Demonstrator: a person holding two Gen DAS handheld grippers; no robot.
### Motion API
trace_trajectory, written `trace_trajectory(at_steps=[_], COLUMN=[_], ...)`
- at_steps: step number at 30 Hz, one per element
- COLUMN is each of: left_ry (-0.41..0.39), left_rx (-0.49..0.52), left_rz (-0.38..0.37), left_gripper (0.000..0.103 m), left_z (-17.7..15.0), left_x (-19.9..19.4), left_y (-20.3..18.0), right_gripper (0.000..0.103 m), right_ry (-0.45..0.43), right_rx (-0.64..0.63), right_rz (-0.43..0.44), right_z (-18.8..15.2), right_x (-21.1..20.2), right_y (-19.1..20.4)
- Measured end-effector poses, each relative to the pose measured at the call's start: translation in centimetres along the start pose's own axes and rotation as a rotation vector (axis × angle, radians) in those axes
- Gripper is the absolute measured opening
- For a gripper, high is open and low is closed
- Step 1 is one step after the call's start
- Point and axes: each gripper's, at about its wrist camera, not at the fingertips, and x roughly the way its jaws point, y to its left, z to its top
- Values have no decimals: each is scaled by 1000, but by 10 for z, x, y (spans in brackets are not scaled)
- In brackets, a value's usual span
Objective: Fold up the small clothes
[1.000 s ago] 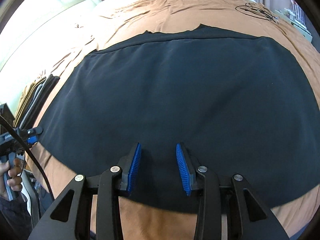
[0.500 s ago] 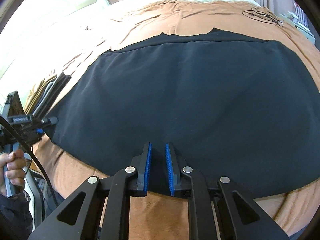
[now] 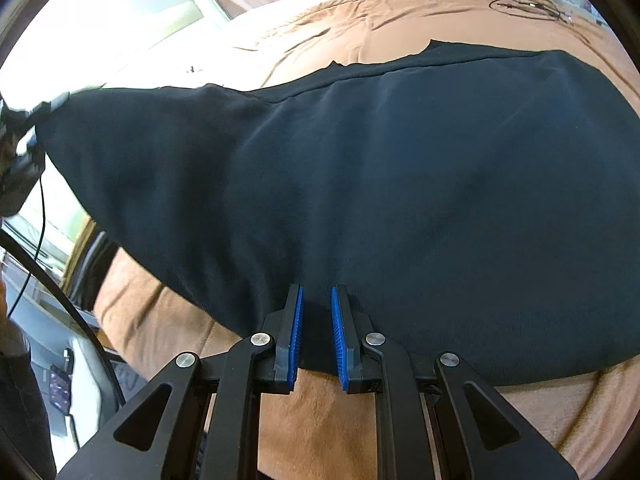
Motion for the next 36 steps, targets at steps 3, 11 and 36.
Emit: trace_trajectory(at_steps=[3,11,36], left_ry=[19,83,399], left_rx=[54,163,392], left_rz=[-27,-112,-226], left_gripper=[11,11,65], left_z=[6,3,-108], left_x=[14,55,205], left_y=[-33,-104,-228], right_gripper=[11,16,62], right_ry=[-22,-87,-160], right_rx=[27,81,212], right_rz=[22,32,-67], right_z=[3,9,-21], right_x=[-14,-70,-187], right_y=[-14,-54,-162])
